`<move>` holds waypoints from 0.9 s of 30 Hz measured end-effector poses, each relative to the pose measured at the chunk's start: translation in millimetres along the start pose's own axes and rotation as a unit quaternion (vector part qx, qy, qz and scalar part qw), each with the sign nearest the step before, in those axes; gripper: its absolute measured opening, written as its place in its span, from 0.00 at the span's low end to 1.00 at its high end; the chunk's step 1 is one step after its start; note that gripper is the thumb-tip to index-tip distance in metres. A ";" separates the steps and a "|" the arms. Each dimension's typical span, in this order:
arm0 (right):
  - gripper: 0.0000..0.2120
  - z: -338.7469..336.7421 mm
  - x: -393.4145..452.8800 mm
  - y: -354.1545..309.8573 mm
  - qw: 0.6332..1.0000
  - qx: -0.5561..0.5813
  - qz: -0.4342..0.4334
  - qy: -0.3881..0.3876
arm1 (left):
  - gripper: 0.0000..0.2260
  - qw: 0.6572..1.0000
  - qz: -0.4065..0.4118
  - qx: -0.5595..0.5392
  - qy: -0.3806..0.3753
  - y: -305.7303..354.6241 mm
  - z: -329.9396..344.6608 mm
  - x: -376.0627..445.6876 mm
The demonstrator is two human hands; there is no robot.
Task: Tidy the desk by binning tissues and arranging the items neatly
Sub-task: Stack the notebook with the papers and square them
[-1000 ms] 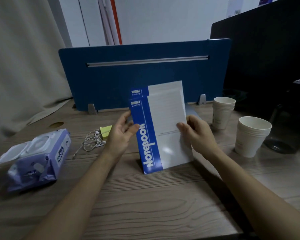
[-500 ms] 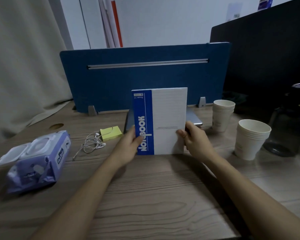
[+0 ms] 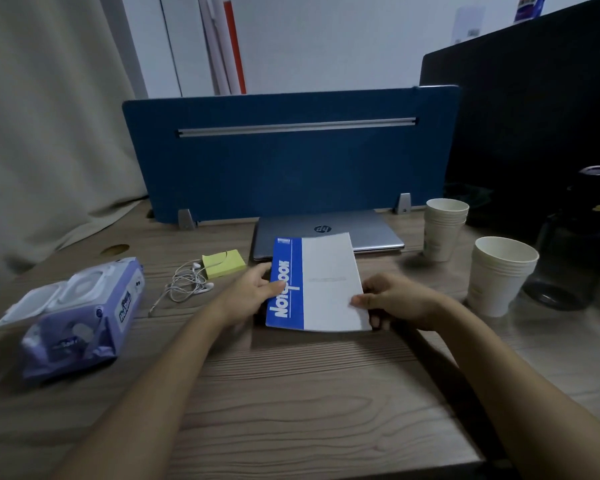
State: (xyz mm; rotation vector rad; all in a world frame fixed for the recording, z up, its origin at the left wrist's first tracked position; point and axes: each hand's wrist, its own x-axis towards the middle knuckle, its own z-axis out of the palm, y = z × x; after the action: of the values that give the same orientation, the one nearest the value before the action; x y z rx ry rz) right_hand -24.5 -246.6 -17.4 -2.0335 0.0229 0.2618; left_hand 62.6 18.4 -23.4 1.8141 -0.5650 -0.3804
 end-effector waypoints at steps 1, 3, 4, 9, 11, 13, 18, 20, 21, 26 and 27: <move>0.07 -2.0 -2.2 -1.0 0.999 0.025 0.026 -0.028 | 0.12 0.999 -0.007 0.035 0.000 0.4 -2.6 -0.8; 0.07 -6.5 -5.6 -4.3 0.993 0.060 0.069 -0.075 | 0.12 0.995 -0.017 0.097 -0.017 0.2 -8.9 -1.5; 0.07 -7.9 -7.2 -6.1 0.989 0.074 0.082 -0.093 | 0.13 0.992 -0.023 0.120 -0.031 -0.5 -12.5 -1.6; 0.22 -4.3 -8.8 -9.5 0.991 0.072 0.092 -0.066 | 0.13 0.983 -0.066 0.153 -0.081 -5.3 -24.0 -1.2; 0.27 -2.7 -8.6 -10.5 0.995 0.021 0.089 -0.035 | 0.13 0.981 -0.075 0.160 -0.085 -6.9 -24.3 0.3; 0.27 -1.6 -8.0 -10.9 0.996 -0.007 0.083 -0.024 | 0.13 0.978 -0.085 0.164 -0.092 -7.4 -25.2 1.0; 0.17 1.4 0.5 -3.8 0.991 -0.100 0.042 0.078 | 0.15 0.978 -0.099 0.171 -0.061 -9.9 -33.2 0.8; 0.12 1.3 7.2 -0.8 0.979 -0.143 0.022 0.142 | 0.14 0.976 -0.079 0.201 0.013 -13.2 -37.2 1.0; 0.10 1.9 10.6 0.9 0.971 -0.166 0.006 0.174 | 0.12 0.973 -0.056 0.214 0.058 -15.4 -39.3 1.2; 0.04 11.9 29.9 10.9 0.932 -0.219 -0.113 0.265 | 0.10 0.909 0.031 0.323 0.263 -31.4 -61.1 3.2; 0.04 12.5 34.5 12.1 0.931 -0.212 -0.124 0.272 | 0.12 0.893 0.031 0.354 0.276 -36.9 -67.4 3.9</move>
State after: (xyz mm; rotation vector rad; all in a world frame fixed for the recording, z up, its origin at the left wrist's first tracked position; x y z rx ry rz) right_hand 5.4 -237.8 -40.2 -2.4509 0.0571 -0.5037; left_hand 108.0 78.9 -37.7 2.4547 -0.3700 0.4523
